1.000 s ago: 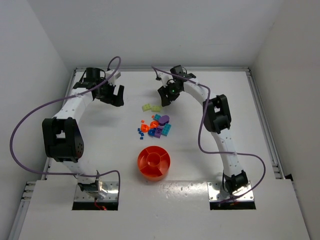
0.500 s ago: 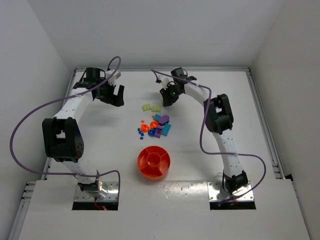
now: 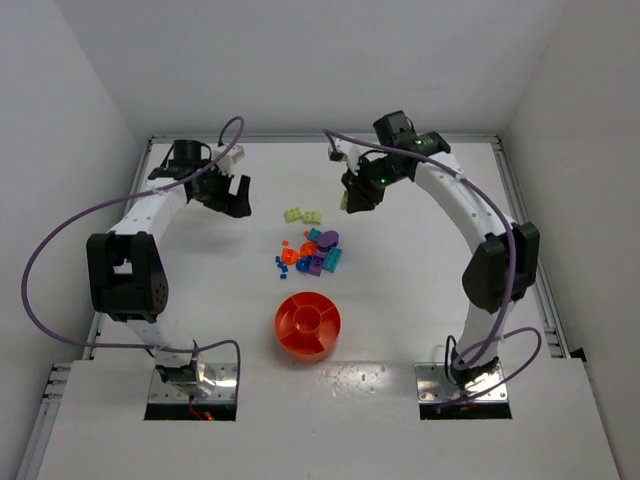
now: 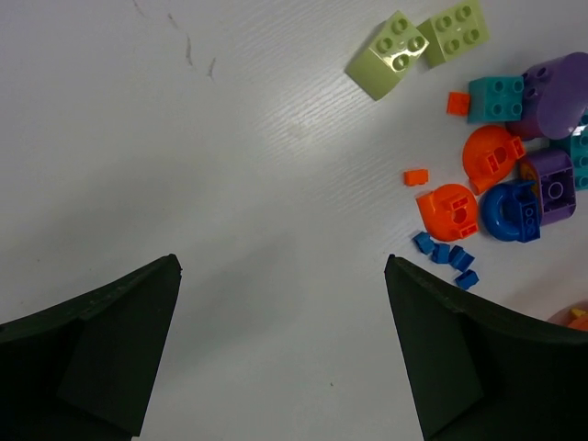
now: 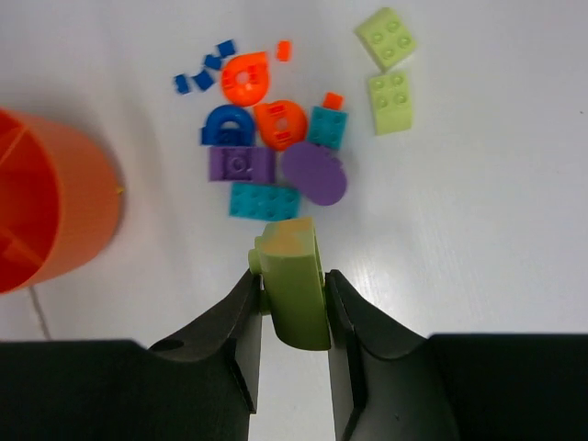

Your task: Sort the legos into containers by color

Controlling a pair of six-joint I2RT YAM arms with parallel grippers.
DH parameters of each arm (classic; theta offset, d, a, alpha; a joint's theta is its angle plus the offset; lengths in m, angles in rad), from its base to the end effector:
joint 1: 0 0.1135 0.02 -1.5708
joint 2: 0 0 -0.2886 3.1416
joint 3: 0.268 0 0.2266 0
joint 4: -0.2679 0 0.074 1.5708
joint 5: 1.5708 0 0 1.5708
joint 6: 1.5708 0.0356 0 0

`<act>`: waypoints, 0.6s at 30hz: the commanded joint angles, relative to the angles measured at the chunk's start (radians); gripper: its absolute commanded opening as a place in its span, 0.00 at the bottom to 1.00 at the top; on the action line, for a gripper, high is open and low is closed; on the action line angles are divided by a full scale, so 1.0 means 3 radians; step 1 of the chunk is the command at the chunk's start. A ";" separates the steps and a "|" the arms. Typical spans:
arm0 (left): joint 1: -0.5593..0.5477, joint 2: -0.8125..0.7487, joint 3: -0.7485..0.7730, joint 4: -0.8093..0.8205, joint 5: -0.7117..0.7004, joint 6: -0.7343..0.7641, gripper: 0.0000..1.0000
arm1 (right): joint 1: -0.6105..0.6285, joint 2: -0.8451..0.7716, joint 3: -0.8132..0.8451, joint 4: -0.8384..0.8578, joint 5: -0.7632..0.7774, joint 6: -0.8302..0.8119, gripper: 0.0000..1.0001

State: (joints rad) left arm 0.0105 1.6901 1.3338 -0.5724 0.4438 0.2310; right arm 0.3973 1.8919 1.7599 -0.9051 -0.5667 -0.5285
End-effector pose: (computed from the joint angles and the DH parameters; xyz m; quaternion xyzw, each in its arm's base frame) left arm 0.3438 -0.0117 0.2951 0.1709 0.9124 -0.1702 0.3308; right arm 0.3509 0.1680 0.3285 -0.4795 0.7957 0.2525 0.2704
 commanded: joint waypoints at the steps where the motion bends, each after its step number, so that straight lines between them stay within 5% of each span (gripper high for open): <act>1: 0.0042 0.0047 -0.0023 0.0103 0.0197 0.0089 1.00 | 0.0072 -0.0124 -0.0134 -0.0684 -0.0161 -0.0436 0.00; 13: 0.0042 0.0083 -0.0054 0.0073 0.0387 0.0253 1.00 | 0.0577 -0.0022 0.0136 -0.1671 -0.0269 -0.0708 0.00; 18: 0.0042 0.0053 -0.0054 -0.0015 0.0418 0.0222 1.00 | 0.0690 -0.0027 0.0177 -0.1641 -0.0269 -0.0586 0.00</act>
State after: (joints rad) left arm 0.0113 1.7206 1.3182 -0.5701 0.5312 0.2840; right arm 0.5945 1.8957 1.7676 -1.3205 -0.6140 -0.6960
